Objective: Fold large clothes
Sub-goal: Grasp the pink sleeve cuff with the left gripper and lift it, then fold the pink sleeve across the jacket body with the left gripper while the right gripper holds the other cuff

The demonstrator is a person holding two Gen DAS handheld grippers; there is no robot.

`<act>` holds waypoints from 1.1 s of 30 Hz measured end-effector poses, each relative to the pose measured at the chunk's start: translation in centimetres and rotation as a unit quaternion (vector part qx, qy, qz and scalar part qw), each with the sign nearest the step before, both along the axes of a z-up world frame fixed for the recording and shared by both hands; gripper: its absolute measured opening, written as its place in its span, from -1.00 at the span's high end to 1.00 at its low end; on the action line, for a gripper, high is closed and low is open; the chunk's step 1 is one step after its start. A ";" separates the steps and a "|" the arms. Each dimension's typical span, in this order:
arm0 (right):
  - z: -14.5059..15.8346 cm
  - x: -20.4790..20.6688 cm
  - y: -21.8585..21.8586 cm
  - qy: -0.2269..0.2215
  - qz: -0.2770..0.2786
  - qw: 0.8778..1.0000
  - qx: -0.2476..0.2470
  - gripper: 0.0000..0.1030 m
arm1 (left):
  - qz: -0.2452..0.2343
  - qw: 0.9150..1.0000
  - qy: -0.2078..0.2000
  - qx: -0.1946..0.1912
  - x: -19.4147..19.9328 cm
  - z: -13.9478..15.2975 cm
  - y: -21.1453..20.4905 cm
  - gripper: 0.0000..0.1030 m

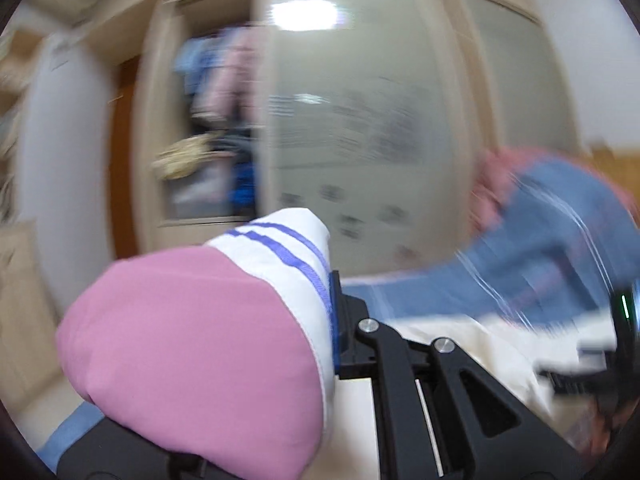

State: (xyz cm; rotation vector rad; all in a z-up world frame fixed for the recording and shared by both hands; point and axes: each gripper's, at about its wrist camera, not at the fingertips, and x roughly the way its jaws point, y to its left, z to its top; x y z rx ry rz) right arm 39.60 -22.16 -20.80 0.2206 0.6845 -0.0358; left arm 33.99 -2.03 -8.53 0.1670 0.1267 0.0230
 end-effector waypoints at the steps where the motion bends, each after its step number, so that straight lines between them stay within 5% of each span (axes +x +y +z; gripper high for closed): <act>1: 0.2 -0.3 -1.1 0.001 -0.017 1.000 0.005 -0.97 | -0.018 0.999 0.011 0.037 0.1 -1.3 -3.0 0.89; 5: 2.2 -2.4 -5.9 -0.010 -0.069 0.997 0.027 -0.97 | -0.062 0.980 0.074 0.176 1.1 -8.3 -11.5 0.89; 8: 4.8 -5.3 -8.1 -0.034 -0.105 0.994 -0.004 -0.97 | -0.063 0.949 0.129 0.282 2.2 -15.1 -15.4 0.89; 10: 6.7 -7.2 -8.0 -0.055 -0.108 0.992 -0.031 -0.97 | -0.044 0.929 0.123 0.345 2.5 -17.3 -16.9 0.89; 11: 7.7 -8.1 -7.3 -0.066 -0.099 0.992 -0.045 -0.97 | -0.040 0.926 0.117 0.357 2.4 -17.7 -17.2 0.89; 13: 9.8 -9.4 -4.9 -0.079 -0.072 0.991 -0.080 -0.97 | -0.047 0.932 0.124 0.339 2.5 -17.3 -16.3 0.89; 17: 13.7 -11.7 4.6 -0.106 0.016 0.977 -0.182 -0.97 | -0.056 0.934 0.144 0.322 2.7 -17.5 -15.8 0.89; 19: 14.3 -11.5 12.6 -0.093 0.131 0.953 -0.258 -0.97 | -0.056 0.932 0.142 0.327 2.4 -17.5 -16.2 0.89; 21: 12.8 -10.1 20.3 -0.056 0.170 0.906 -0.384 -0.97 | -0.064 0.936 0.145 0.316 2.1 -17.2 -15.9 0.88; 23: 9.8 -8.6 26.7 -0.036 0.175 0.841 -0.510 -0.97 | -0.070 0.939 0.150 0.301 2.3 -17.2 -15.8 0.87; 24: 8.5 -7.8 28.5 -0.021 0.188 0.825 -0.532 -0.97 | -0.072 0.940 0.152 0.298 2.8 -17.0 -15.9 0.87; 28: 3.1 -4.2 32.7 0.071 0.225 0.790 -0.566 -0.97 | -0.072 0.939 0.152 0.299 3.0 -16.9 -16.0 0.87; 31: -0.8 -1.4 33.4 0.128 0.211 0.728 -0.639 -0.97 | -0.076 0.940 0.153 0.294 2.9 -16.8 -15.9 0.87; 33: -1.3 0.5 32.8 0.132 0.190 0.728 -0.645 -0.97 | -0.079 0.940 0.155 0.292 2.9 -16.7 -15.8 0.87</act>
